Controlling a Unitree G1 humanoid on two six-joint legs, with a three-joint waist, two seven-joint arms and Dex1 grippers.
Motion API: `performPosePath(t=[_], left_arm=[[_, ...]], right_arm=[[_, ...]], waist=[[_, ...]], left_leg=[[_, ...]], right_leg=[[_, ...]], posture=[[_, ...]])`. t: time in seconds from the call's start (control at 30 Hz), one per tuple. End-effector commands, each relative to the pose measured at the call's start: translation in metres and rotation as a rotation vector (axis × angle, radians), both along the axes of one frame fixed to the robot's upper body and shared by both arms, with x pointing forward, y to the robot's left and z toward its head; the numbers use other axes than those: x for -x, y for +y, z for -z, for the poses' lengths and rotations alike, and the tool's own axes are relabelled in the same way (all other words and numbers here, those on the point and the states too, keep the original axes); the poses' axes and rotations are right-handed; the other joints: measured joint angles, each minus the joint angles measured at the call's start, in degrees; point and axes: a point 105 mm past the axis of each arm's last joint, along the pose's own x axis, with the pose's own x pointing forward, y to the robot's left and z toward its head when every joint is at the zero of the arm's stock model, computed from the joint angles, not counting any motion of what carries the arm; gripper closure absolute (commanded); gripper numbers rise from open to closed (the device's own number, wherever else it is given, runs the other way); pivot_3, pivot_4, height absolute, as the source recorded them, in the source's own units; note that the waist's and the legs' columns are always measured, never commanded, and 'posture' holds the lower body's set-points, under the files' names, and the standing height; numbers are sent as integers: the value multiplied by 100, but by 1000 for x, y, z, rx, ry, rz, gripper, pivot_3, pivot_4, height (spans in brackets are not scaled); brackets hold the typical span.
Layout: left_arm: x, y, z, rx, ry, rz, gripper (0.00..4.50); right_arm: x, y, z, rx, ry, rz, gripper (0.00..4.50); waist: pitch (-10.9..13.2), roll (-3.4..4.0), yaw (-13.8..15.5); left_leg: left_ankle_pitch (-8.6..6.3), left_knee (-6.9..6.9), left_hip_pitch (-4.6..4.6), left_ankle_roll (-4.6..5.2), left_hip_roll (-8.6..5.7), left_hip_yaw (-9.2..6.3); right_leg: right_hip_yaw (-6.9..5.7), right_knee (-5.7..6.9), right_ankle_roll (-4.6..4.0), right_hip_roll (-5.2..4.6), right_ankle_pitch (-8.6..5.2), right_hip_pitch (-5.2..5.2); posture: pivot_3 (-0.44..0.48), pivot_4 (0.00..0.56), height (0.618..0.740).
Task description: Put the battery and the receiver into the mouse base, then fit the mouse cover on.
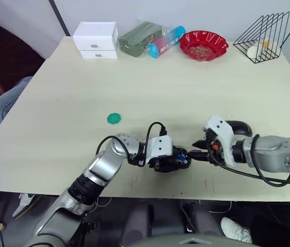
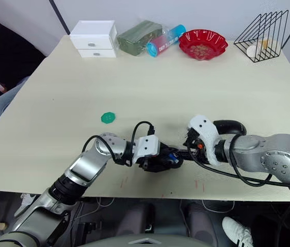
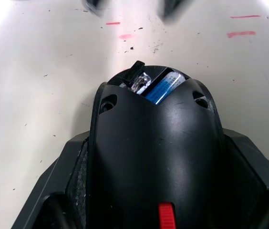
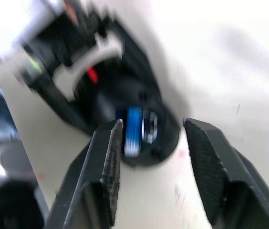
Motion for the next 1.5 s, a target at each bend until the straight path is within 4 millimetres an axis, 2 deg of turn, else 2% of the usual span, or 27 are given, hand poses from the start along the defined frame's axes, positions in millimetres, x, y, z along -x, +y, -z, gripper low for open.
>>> performPosePath(t=[0.03, 0.07, 0.33, 0.57, 1.07, 1.5], left_arm=[[4, 13, 20, -86, 60, -26, 1559], [3, 13, 20, -86, 59, -28, 1559], [6, 11, 19, -87, 67, -28, 1559], [1, 14, 18, -93, 65, -54, 1559], [1, 18, 19, -104, 76, -66, 1559], [3, 17, 18, -106, 77, -67, 1559]], right_arm=[[-2, -4, -13, -52, -151, -43, 4125], [0, -4, -12, -68, -165, -57, 4417], [13, -4, -2, -156, -284, -172, 4417], [8, -7, 19, -164, -303, -231, 4417], [3, 12, 31, -198, -348, -260, 4417], [-4, 12, 41, -171, -346, -248, 4417]], waist=[[0, 0, 1], [0, 0, -2], [0, -1, -6], [1, -2, -5], [0, -1, -5], [0, -1, -7]], left_leg=[[0, 0, 0, 0, 1, -1], [0, 0, 1, 0, 1, -1], [0, 1, 2, -1, 0, 4], [1, 3, 8, -2, -1, 4], [2, 6, 12, -3, -1, 4], [2, 6, 15, -4, -1, 5]], right_leg=[[0, 1, -1, 4, 0, 0], [1, 2, -1, 6, 0, -1], [8, 6, 0, 9, 0, -2], [9, 12, -1, 12, 0, 0], [11, 21, -2, 13, 0, 0], [14, 24, -3, 15, 1, 0]], posture=[[0, 150, 740], [0, 150, 740], [0, 150, 740], [0, 150, 740], [0, 150, 740], [0, 150, 740]])
